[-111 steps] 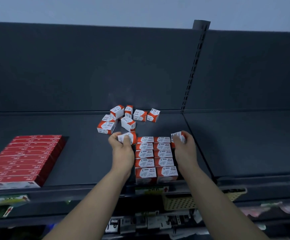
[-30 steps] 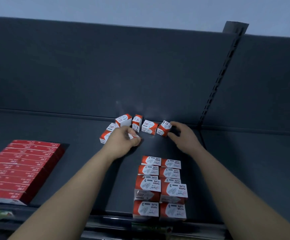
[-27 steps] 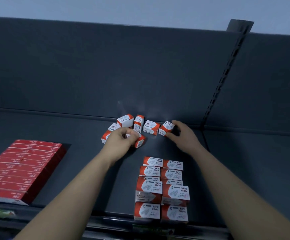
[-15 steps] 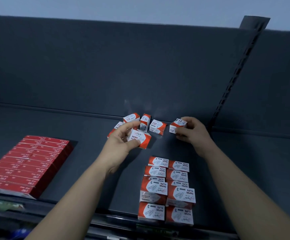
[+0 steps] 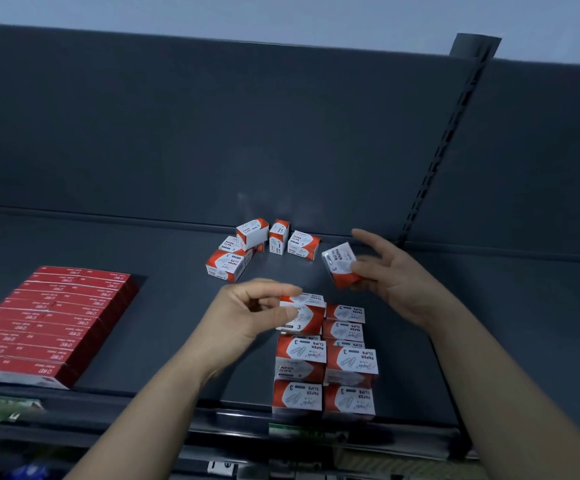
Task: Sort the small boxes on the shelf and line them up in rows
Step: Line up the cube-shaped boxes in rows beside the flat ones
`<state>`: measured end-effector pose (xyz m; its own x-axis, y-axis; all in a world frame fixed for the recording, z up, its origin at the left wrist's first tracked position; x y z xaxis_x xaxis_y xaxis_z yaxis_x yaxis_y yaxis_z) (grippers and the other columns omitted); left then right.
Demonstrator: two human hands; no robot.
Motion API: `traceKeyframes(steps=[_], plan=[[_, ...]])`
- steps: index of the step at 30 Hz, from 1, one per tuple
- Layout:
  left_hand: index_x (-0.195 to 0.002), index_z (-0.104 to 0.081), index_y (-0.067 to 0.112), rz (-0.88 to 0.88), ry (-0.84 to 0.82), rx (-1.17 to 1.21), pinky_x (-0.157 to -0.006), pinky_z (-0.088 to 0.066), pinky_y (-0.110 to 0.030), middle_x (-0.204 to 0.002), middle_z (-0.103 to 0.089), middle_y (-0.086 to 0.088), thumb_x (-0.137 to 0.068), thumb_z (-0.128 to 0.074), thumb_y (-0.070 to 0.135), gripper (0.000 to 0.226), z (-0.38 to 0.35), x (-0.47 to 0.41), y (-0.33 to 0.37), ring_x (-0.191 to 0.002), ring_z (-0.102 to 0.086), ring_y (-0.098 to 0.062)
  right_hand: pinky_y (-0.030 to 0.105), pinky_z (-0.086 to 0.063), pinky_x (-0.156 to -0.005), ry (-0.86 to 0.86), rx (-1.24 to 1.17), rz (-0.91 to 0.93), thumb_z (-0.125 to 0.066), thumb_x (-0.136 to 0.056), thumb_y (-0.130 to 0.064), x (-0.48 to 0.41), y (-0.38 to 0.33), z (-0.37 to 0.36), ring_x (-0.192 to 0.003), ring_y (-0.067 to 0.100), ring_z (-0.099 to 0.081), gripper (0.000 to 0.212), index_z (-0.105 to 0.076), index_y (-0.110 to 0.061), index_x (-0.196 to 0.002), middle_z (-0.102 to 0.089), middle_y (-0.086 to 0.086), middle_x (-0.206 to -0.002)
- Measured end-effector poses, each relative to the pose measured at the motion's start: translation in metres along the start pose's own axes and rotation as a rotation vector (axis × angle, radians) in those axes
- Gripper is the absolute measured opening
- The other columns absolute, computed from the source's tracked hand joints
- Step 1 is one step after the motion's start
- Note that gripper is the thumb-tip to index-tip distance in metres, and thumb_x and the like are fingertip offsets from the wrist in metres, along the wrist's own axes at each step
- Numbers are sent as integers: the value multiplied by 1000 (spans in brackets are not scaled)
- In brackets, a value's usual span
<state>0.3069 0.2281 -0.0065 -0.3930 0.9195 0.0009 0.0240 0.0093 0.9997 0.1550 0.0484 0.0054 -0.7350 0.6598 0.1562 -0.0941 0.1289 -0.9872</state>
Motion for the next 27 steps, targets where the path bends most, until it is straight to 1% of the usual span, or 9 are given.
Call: traceKeyframes(steps=[2, 4, 6, 11, 14, 16, 19, 24, 27], plan=[[-88, -78, 18, 1, 0, 4, -81, -53, -25, -86, -67, -3, -64, -78, 14, 25, -2, 5, -2, -81, -59, -25, 34, -52, -90, -10, 95, -3, -61, -88, -5, 6, -2, -4, -98, 20, -69, 40, -54, -16, -126, -72, 5, -105], [-89, -78, 14, 12, 0, 7, -91, -54, -40, -100, -70, -7, -63, -79, 17, 26, -3, 8, -6, -92, -62, -38, 26, -53, -82, -29, 145, 2, -63, -87, -5, 13, -6, -9, -97, 17, -69, 35, -59, -11, -120, -73, 3, -104], [-89, -78, 11, 12, 3, 8, -97, -50, -48, -105, -69, -8, -63, -78, 20, 27, -3, 11, -8, -102, -61, -39, 24, -54, -80, -31, 196, 6, -66, -84, -6, 19, -9, -14, -96, 15, -69, 31, -63, -12, -115, -74, 2, -102], [-90, -78, 9, -1, -23, -10, -97, -49, -36, -102, -70, -4, -74, -70, 27, 25, -2, 16, -7, -102, -65, -20, 36, -54, -86, -80, 300, -1, -73, -79, -10, 25, -11, -23, -95, 19, -70, 28, -70, -18, -105, -74, 3, -100], [-93, -76, 6, -32, -39, -42, -91, -51, -26, -101, -71, -3, -77, -66, 26, 27, -1, 18, -7, -100, -66, -18, 33, -54, -87, -82, 408, 22, -76, -77, -11, 26, -15, -31, -94, 12, -69, 27, -72, -20, -102, -74, -1, -98], [-92, -74, 3, -36, 2, -30, -83, -53, -23, -94, -73, -7, -78, -66, 23, 26, 1, 18, -8, -91, -68, -18, 32, -55, -88, -88, 509, 34, -77, -77, -14, 26, -18, -37, -93, 8, -68, 27, -73, -23, -101, -73, -6, -98], [-87, -69, 7, -6, 108, 7, -69, -53, -21, -75, -69, -4, -85, -65, 10, 6, 5, 17, -13, -71, -65, -14, 32, -54, -89, -130, 604, 36, -76, -78, -18, 26, -21, -46, -92, 5, -68, 25, -73, -26, -101, -73, -10, -97], [-111, -62, 17, 50, 120, 51, -65, -53, -22, -82, -62, 0, -88, -62, 7, 24, 6, 14, -16, -66, -62, -9, 30, -53, -91, -184, 631, 1, -69, -84, -10, 27, -23, -50, -91, 7, -69, 20, -74, -21, -100, -74, -7, -95], [-111, -65, 19, 87, 104, 22, -65, -53, -20, -88, -68, -3, -89, -62, 12, 23, 3, 13, -16, -67, -64, -7, 31, -53, -91, -187, 640, -14, -69, -85, -10, 24, -21, -48, -90, 9, -69, 19, -74, -20, -100, -74, -5, -94]])
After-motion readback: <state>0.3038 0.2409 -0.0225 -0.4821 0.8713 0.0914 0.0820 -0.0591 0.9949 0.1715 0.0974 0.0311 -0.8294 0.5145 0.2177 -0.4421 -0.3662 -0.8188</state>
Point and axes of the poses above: each hand's wrist, its own x-axis away from the middle knuckle, its own z-axis out of the back of the hand, y = z × x, the point moved 2 cm from there along -x, towards the middle knuckle
